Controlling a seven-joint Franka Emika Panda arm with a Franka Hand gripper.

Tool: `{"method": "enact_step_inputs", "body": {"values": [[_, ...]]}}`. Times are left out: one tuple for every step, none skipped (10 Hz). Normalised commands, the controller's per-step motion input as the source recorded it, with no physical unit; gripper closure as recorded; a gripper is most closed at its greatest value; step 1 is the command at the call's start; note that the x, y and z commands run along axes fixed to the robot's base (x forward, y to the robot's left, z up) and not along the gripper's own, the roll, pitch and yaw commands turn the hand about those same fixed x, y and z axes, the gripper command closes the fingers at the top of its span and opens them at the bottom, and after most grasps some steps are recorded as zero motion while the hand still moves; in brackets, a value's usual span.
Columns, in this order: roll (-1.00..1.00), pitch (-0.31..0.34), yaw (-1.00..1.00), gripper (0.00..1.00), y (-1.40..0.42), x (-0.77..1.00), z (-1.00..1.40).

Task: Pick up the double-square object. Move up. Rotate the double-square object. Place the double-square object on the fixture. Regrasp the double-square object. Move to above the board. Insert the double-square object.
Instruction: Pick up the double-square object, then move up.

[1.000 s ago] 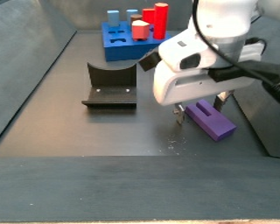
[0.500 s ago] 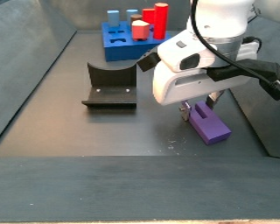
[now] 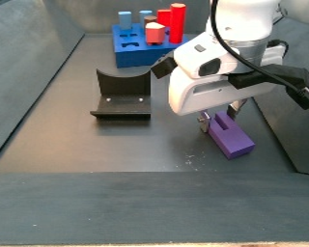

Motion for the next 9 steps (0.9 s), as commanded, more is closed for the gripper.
{"method": "enact_step_inputs", "body": {"values": [[0.0,0.0,0.0,1.0,0.0,0.0,0.0],[0.0,0.0,0.0,1.0,0.0,0.0,0.0],[0.0,0.0,0.0,1.0,0.0,0.0,0.0],[0.0,0.0,0.0,1.0,0.0,0.0,0.0],[0.0,0.0,0.0,1.0,0.0,0.0,0.0],[0.0,0.0,0.0,1.0,0.0,0.0,0.0],[0.0,0.0,0.0,1.0,0.0,0.0,1.0],[-0.02,0.04,0.0,1.0,-0.05,-0.03,0.98],[-0.01,0.068,0.0,1.0,-0.04,-0.05,0.9]]}}
